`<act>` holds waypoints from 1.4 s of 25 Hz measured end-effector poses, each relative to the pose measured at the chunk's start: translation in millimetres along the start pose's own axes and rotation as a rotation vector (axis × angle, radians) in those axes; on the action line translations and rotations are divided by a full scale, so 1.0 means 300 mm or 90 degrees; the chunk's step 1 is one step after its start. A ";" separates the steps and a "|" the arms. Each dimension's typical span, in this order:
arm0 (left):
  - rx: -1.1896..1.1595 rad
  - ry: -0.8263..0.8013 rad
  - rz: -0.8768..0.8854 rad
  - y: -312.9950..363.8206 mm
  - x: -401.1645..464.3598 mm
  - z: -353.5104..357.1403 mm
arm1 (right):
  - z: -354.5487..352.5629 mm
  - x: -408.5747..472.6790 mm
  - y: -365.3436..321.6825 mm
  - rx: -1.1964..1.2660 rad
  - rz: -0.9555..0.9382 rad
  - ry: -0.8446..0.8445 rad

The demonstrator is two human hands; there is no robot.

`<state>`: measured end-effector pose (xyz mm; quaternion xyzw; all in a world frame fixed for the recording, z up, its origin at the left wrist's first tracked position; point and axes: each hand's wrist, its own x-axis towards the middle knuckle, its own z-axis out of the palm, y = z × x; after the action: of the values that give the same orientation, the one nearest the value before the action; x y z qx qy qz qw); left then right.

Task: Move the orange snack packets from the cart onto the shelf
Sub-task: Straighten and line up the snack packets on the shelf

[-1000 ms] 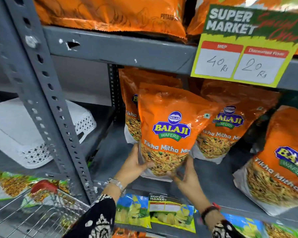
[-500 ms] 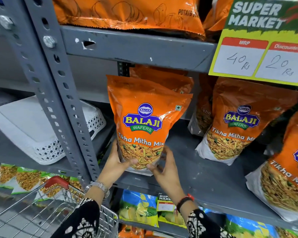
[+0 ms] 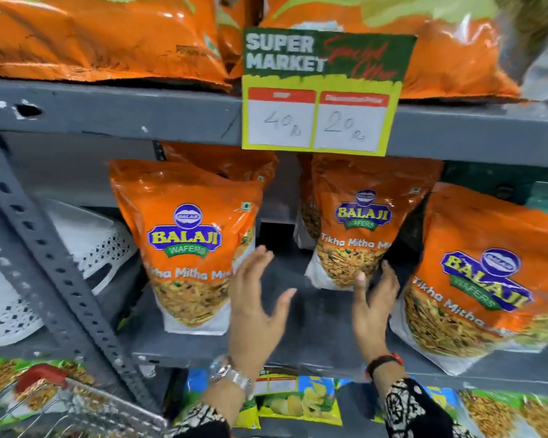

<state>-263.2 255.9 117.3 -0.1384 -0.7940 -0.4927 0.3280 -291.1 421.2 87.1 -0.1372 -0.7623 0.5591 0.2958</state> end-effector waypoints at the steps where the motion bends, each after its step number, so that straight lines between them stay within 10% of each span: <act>1: -0.030 -0.072 -0.037 0.008 0.020 0.075 | -0.009 0.033 0.008 0.002 0.023 0.003; 6: -0.149 -0.257 -0.374 -0.013 0.162 0.354 | 0.001 0.139 0.066 0.092 0.167 -0.082; 24: -0.138 -0.214 -0.375 -0.189 0.181 0.383 | 0.073 0.168 0.125 0.139 0.121 -0.248; 31: -0.075 -0.061 -0.228 -0.078 0.057 0.357 | -0.146 -0.082 0.092 0.051 -0.053 -0.120; 35: -0.131 -0.252 -0.156 0.052 0.006 0.421 | -0.378 -0.115 0.100 -0.042 -0.177 0.123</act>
<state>-304.6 373.3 91.7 -0.1676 -0.7994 -0.5702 0.0881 -199.1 500.0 71.6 -0.0934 -0.7596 0.4720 0.4375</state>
